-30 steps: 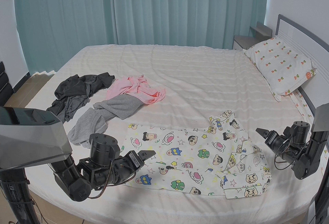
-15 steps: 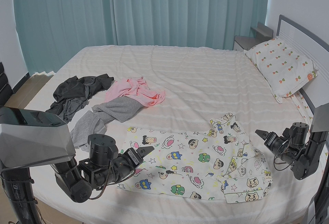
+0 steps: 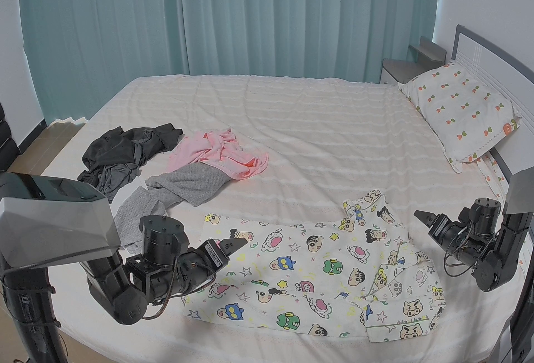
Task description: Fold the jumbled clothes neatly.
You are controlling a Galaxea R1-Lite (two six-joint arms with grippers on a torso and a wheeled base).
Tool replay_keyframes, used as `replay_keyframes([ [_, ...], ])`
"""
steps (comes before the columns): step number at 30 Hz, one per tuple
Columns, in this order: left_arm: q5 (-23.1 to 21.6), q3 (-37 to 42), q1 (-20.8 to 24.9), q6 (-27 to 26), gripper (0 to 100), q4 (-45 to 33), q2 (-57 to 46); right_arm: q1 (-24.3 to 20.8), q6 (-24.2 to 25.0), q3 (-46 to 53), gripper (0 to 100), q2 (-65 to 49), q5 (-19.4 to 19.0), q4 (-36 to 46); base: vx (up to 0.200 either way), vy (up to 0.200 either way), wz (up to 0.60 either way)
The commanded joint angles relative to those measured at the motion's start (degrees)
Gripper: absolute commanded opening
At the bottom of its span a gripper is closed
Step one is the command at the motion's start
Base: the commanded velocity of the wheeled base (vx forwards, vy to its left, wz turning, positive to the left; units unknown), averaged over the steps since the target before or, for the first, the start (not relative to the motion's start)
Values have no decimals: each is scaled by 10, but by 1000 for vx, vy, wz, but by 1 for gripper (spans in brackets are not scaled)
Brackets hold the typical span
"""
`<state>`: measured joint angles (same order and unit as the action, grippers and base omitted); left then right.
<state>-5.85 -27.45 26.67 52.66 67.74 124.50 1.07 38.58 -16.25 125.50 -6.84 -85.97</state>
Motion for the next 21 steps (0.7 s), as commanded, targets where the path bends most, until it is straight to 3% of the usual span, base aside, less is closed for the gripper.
replay_keyframes([
  [1,-15,-50,-65,-107,100,-64,7,-5,0,2,100,1,0,0,0,0,0],
  [2,-28,-99,-94,-151,100,-133,14,-5,0,5,100,1,0,-1,0,0,0],
  [3,-28,-103,-96,-153,100,-139,15,-5,0,5,100,1,0,-1,0,0,0],
  [4,-53,-156,-119,-169,100,-203,18,-5,0,5,100,1,0,-1,0,0,0],
  [8,-102,-263,-157,-241,100,-342,36,-5,0,7,100,1,0,-1,0,0,0],
  [9,-102,-263,-157,-241,100,-342,36,-5,0,7,100,1,0,-1,0,0,0],
  [10,-103,-294,-164,-289,100,-383,50,-5,0,10,100,1,0,-1,0,0,0],
  [12,-103,-319,-168,-328,100,-396,72,-5,0,11,100,1,0,-1,0,0,0],
  [21,-99,-411,-168,-387,100,-404,169,-6,0,13,100,0,0,-1,0,0,0],
])
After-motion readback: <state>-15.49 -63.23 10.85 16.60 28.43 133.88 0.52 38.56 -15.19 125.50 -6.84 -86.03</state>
